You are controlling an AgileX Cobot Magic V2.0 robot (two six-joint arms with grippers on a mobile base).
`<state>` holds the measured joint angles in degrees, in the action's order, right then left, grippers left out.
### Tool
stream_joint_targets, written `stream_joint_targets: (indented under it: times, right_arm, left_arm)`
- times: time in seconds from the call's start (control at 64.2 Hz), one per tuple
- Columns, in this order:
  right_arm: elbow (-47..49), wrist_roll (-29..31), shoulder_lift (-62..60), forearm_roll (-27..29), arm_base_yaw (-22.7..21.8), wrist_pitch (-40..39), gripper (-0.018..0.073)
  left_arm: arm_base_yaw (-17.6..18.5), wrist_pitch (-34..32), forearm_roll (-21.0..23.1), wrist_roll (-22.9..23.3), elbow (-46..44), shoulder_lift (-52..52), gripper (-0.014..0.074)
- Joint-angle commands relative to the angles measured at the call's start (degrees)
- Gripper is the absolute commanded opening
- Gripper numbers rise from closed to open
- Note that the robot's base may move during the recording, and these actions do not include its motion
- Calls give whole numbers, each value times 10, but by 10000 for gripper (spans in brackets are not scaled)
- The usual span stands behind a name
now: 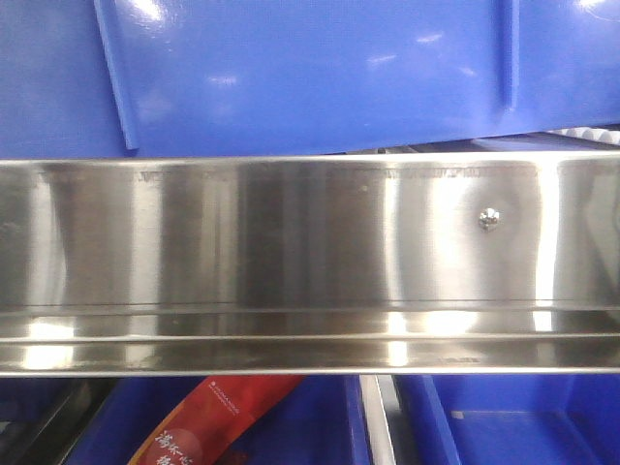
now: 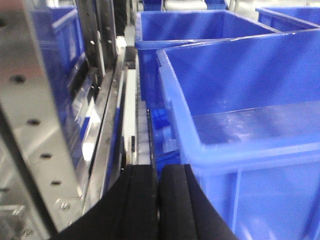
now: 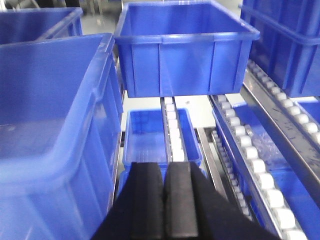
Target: Move blue bin to conveyor side
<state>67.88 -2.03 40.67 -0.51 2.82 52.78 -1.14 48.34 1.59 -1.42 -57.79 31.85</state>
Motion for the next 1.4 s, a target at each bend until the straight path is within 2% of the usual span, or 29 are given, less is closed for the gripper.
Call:
stream_joint_targets:
  times: [0.0,0.109,0.156,0.234,0.311,0.561,0.685,0.825,1.277,1.339,1.386]
  right_arm:
    - [17,0,21,5,0,0,-69]
    - [17,2,28,39,0,-5,-69]
    - [20,25,37,43,3,-3,-70]
    - [48,70,66,55,10,29,-81]
    - [90,71,105,65,20,68,-81]
    - [241,62,236,18,46,147,-77]
    - [290,20,286,-57,78,168,-77]
    - [317,1,326,-95,113,172,-77]
    - [417,-20,458,-84,123,172,-77]
    - [424,-20,469,-84,123,172,-34]
    - [428,-15,476,-84,123,172,48]
  left_arm:
    - [2,-23,10,2,-9,10,-9]
    - [2,-57,10,2,-9,19,-9]
    - [2,-64,12,2,-13,29,-9]
    - [2,-67,28,4,-29,59,-9]
    - [2,-60,50,4,-62,100,-9]
    - [2,-15,58,4,-155,245,-9]
    - [2,-16,58,4,-176,292,-9]
    - [2,-15,58,4,-207,342,-9]
    - [2,64,59,4,-333,464,-9]
    - [2,76,59,5,-347,477,-9]
    - [2,82,63,5,-356,485,-9]
